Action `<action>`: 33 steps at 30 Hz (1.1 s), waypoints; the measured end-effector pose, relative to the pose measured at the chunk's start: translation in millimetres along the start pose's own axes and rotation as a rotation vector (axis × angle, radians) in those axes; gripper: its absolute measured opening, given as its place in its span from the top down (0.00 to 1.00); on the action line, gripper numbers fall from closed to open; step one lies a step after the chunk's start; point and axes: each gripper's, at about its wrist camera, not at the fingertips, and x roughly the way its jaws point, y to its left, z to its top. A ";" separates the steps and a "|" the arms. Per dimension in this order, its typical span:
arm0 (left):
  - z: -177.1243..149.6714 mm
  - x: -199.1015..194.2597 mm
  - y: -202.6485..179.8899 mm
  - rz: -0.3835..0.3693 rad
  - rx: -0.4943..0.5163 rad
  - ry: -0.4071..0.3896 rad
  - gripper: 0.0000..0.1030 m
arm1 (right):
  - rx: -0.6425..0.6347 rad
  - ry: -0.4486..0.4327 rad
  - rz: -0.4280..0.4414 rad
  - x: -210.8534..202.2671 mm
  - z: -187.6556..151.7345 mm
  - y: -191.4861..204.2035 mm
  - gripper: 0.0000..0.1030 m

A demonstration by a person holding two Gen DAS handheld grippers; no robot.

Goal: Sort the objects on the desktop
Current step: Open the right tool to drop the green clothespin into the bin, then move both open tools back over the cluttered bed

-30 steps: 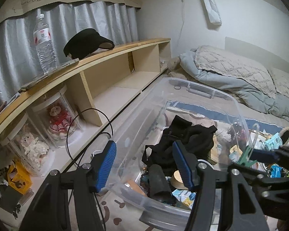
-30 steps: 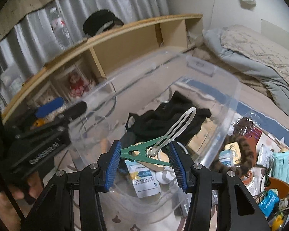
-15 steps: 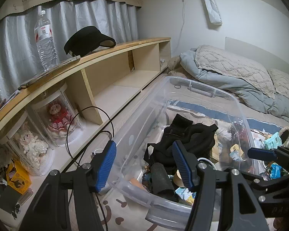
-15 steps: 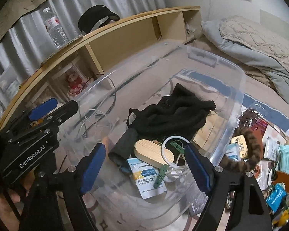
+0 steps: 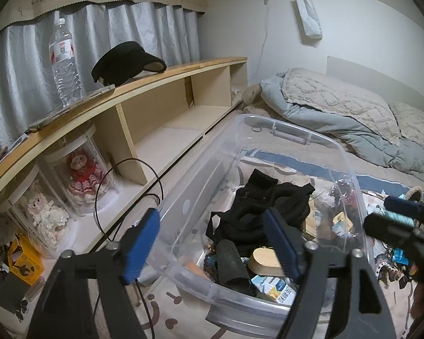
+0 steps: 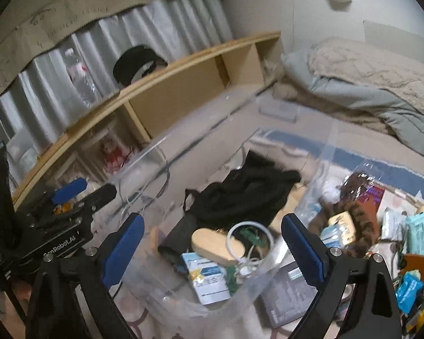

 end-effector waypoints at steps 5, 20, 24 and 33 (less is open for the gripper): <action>3.0 -8.8 -8.8 -0.015 0.010 -0.051 0.04 | -0.010 -0.084 -0.080 -19.2 0.3 -14.3 0.00; 7.1 -33.0 -54.0 -0.099 0.066 -0.131 0.00 | -0.048 -0.109 -0.236 -66.9 -23.2 -57.4 0.00; 7.6 -37.5 -69.7 -0.127 0.072 -0.140 0.00 | -0.047 -0.110 -0.278 -82.4 -30.5 -73.2 0.00; 6.7 -48.9 -110.3 -0.199 0.087 -0.149 0.00 | 0.030 -0.108 -0.362 -115.3 -46.1 -117.4 0.00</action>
